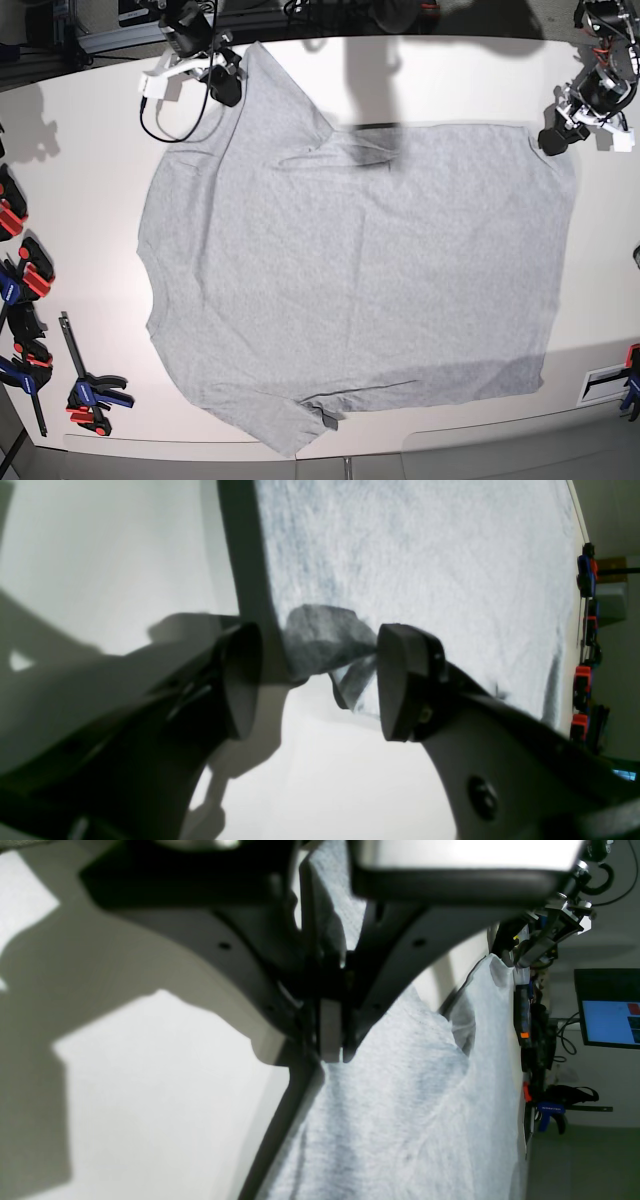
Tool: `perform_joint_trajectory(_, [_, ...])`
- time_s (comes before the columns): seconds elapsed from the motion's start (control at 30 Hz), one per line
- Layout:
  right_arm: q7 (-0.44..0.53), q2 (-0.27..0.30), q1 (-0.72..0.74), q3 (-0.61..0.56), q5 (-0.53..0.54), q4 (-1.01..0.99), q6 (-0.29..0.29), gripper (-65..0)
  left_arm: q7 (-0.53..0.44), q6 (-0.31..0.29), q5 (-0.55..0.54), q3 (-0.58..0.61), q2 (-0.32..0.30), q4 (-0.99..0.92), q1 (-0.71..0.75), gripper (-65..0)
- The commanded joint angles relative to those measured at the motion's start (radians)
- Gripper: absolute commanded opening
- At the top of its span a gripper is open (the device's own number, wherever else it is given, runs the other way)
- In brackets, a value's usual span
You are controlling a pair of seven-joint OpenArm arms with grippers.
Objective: Fold the T-shirt properly
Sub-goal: 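Grip the shirt edges with both grippers and drag it toward the robot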
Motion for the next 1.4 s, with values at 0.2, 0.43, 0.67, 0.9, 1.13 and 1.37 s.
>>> perform_joint_trajectory(0.2, [-0.041,0.001,-0.015,0.0,-0.034,-0.002,-0.019,-65.0,0.021,-0.023,-0.021,-0.006,-0.026,0.007,-0.047,-31.2])
perform_joint_trajectory(0.43, [-0.041,0.0,-0.017,0.0,-0.034,-0.002,-0.019,-65.0,0.021,-0.023,-0.023,-0.006,-0.034,0.006,-0.053,-52.0])
perform_joint_trajectory(0.67, [-0.055,0.0,-0.018,0.0,-0.053,0.002,0.039,-65.0,0.021,-0.031,-0.019,-0.006,-0.034,0.006,-0.052,-65.0])
perform_joint_trajectory(0.9, [-0.055,0.0,-0.07,0.014,-0.087,0.094,0.07,-65.0,0.045,-0.072,-0.02,-0.007,-0.037,0.007,-0.051,-65.0])
perform_joint_trajectory(1.13, [-0.071,0.001,-0.135,0.12,-0.085,0.187,0.071,-65.0,0.043,-0.072,-0.02,-0.034,-0.036,0.069,0.025,-65.0])
perform_joint_trajectory(1.37, [-0.082,0.0,-0.22,0.206,-0.069,0.246,0.101,-65.0,0.043,-0.071,-0.023,-0.163,-0.035,0.214,0.176,-65.0])
